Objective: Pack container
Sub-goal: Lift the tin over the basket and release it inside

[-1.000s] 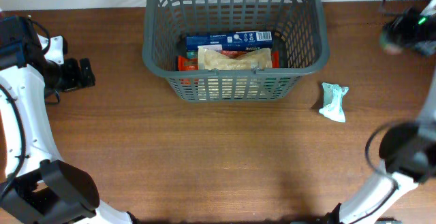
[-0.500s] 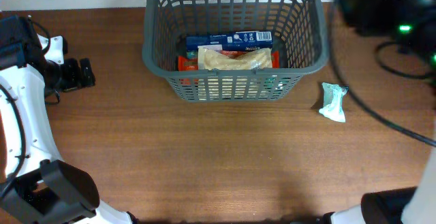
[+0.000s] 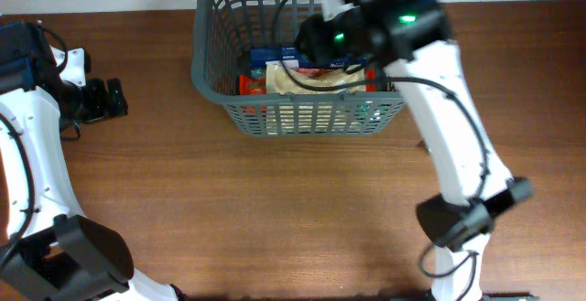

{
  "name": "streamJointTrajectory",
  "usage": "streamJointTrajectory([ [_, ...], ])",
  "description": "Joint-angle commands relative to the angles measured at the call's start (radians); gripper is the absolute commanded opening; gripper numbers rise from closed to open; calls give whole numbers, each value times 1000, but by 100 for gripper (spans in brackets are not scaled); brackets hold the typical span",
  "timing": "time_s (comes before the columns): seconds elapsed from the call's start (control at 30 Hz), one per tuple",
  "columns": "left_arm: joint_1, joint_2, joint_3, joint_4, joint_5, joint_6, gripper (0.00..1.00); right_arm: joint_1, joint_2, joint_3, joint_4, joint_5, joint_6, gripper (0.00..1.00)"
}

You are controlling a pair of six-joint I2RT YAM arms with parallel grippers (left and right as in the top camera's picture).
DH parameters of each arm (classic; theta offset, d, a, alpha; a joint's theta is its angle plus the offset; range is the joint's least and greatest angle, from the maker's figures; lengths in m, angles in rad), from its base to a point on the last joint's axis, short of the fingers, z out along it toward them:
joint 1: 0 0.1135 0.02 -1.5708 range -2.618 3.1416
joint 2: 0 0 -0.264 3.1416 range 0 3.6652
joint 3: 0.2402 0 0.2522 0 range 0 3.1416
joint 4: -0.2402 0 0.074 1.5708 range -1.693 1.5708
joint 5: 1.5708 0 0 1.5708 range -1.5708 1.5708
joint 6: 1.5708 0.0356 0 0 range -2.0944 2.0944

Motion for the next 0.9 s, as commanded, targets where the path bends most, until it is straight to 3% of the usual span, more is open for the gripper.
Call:
streamJointTrajectory([
  [0.0,4,-18,-5,-1,11,-9,99,0,58,7,-37,75,-9,50],
  [0.53,4,-18,-5,-1,11,-9,99,-11,135,-270,-23,151,-2,52],
  [0.63,4,-18,-5,-1,11,-9,99,-15,135,-284,-17,145,-3,69],
  [0.8,4,-18,-5,-1,11,-9,99,-15,99,-231,-3,144,-21,78],
  [0.87,4,-18,-5,-1,11,-9,99,-16,77,-172,-21,145,-22,88],
])
